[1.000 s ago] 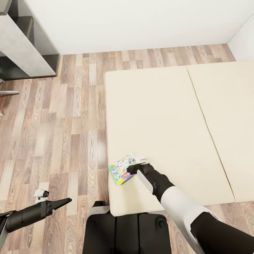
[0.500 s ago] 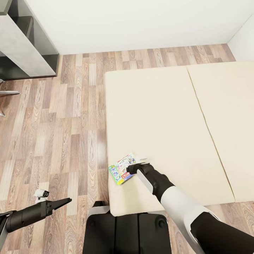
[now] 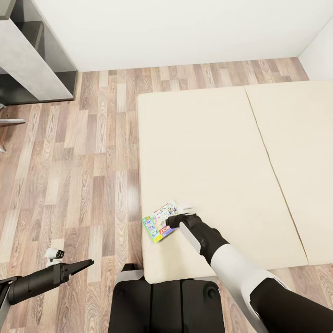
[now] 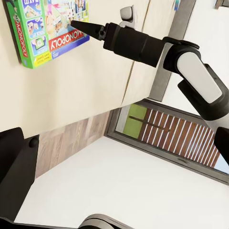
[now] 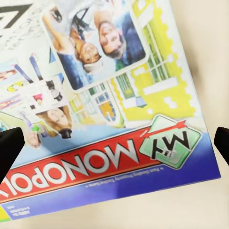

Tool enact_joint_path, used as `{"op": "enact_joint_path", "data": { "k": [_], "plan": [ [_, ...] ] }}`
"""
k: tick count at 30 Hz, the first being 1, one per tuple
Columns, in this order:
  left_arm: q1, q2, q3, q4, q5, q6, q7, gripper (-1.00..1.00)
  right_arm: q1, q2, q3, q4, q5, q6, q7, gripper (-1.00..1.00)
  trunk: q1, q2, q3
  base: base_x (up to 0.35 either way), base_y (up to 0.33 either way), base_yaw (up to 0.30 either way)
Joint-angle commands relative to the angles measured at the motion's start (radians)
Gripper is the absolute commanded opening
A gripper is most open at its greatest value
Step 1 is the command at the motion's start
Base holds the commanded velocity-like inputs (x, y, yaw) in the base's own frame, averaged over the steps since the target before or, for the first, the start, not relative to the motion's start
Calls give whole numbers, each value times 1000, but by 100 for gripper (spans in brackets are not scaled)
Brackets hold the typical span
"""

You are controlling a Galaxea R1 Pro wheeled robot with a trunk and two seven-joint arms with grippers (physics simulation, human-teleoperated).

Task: Put all the toys in the child's room - the three board games (two on the bed and one on the table), the two jigsaw puzzles on the table, and the tennis ball on the table - inside the toy box on the table in the child's room.

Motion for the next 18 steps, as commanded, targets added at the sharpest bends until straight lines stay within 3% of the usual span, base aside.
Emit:
{"op": "enact_joint_path", "data": {
  "k": [1,12,18],
  "plan": [
    [0,0,0,0,-1,10,-4,100,-1,0,4,-1,-10,3,-9,100,1,-2,-1,0,0,0],
    [0,0,0,0,-1,10,-4,100,-1,0,3,-1,-11,5,-4,100,1,-2,-1,0,0,0],
    [0,0,0,0,-1,10,-4,100,-1,0,3,-1,-12,6,54,100,1,-2,-1,0,0,0]
  ]
}}
